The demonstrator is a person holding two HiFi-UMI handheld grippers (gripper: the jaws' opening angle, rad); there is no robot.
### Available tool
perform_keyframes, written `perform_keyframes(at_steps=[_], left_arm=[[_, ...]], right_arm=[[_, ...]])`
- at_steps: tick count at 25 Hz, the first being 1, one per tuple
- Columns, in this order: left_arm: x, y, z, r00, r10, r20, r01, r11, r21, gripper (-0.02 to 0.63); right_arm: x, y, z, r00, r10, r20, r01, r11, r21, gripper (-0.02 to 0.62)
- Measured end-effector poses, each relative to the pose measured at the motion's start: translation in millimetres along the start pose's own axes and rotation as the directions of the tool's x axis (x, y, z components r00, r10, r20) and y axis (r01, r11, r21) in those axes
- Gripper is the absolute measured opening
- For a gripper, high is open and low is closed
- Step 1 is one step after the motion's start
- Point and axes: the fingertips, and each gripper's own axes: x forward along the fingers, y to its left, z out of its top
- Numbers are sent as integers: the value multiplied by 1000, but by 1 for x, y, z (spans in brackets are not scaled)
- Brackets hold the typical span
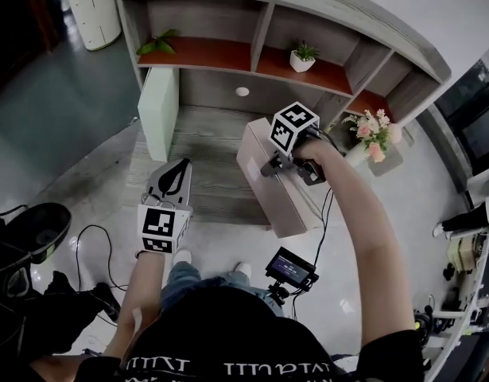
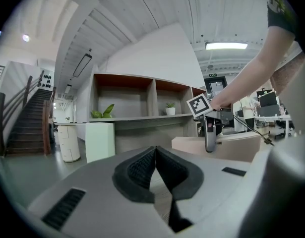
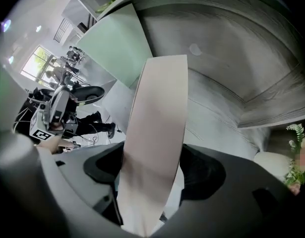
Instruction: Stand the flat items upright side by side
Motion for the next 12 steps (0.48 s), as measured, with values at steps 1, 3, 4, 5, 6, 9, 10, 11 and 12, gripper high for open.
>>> perform_keyframes(at_steps=[1,3,4,5,6,9,10,11,12], left_arm=[[-1,0,0,1000,6,-1,-6,1000,-5,14],[-3,-2,1,1000,16,2,-15,1000,-7,14],[-4,-3,2,1000,20,6,-20,1000,-5,14],[-5,-5,4,1000,26,10,-26,1000,-3,14],[-6,-6,6,999,33,15,-33,999,-3,14],[-9,-8,13,997,66,32,-66,998,-6,14],[-10,-8,15,996,80,37,-80,997,-7,14],[-12,-9,16,995,95,41,-95,995,-9,14],[-13,-10,17,993,110,43,-110,994,-10,14]], right_arm=[[0,0,0,1000,3,1,-3,1000,8,356],[-2,-1,2,1000,-13,16,13,1000,17,345],[-4,-2,4,999,-28,35,28,999,16,337],[-7,-3,6,997,-45,63,44,999,12,331],[-11,-4,9,993,-60,97,60,998,6,327],[-25,-3,16,975,-76,210,80,997,-11,321],[-29,-1,18,967,-72,243,79,997,-19,321],[-34,1,20,959,-67,275,78,997,-29,319],[-39,2,22,949,-62,309,79,996,-41,318]])
